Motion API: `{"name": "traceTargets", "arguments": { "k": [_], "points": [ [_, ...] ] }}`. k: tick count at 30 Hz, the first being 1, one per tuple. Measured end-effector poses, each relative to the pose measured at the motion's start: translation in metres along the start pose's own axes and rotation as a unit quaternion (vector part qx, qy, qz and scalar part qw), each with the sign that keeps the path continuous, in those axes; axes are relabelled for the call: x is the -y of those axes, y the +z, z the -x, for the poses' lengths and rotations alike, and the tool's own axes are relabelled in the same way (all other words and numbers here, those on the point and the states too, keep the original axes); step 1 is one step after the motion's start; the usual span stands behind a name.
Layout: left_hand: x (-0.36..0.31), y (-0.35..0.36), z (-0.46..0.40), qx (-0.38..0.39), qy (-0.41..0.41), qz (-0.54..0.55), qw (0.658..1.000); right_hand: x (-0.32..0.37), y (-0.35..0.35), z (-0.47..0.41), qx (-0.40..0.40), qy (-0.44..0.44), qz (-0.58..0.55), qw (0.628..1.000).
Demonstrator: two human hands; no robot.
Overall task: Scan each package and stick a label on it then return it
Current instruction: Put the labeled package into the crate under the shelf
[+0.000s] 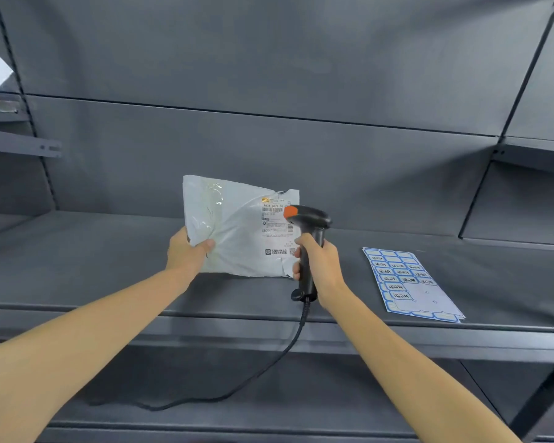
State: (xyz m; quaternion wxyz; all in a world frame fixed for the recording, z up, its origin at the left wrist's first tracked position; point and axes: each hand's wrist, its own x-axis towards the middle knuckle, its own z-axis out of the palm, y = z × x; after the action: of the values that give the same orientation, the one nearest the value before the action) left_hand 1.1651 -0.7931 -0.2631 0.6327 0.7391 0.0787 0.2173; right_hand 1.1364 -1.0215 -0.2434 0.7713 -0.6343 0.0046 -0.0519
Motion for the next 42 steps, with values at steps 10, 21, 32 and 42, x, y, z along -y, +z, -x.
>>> {"name": "traceTargets", "arguments": {
  "k": [10,21,32,42],
  "points": [
    [-0.001,0.003,0.002,0.009,0.007,-0.002,1.000,-0.002,0.002,0.002,-0.016,-0.028,0.051,0.998],
    [-0.004,-0.002,-0.001,0.013,0.001,-0.043,0.999,0.008,0.000,-0.007,-0.018,0.020,0.053,0.998],
    [-0.006,-0.035,-0.012,0.086,-0.025,-0.259,0.962,0.010,-0.038,-0.041,-0.037,0.041,0.571,0.819],
    [0.004,-0.037,-0.012,0.136,-0.023,-0.337,0.931,-0.022,-0.040,-0.042,-0.083,0.008,0.607,0.790]
  ]
}}
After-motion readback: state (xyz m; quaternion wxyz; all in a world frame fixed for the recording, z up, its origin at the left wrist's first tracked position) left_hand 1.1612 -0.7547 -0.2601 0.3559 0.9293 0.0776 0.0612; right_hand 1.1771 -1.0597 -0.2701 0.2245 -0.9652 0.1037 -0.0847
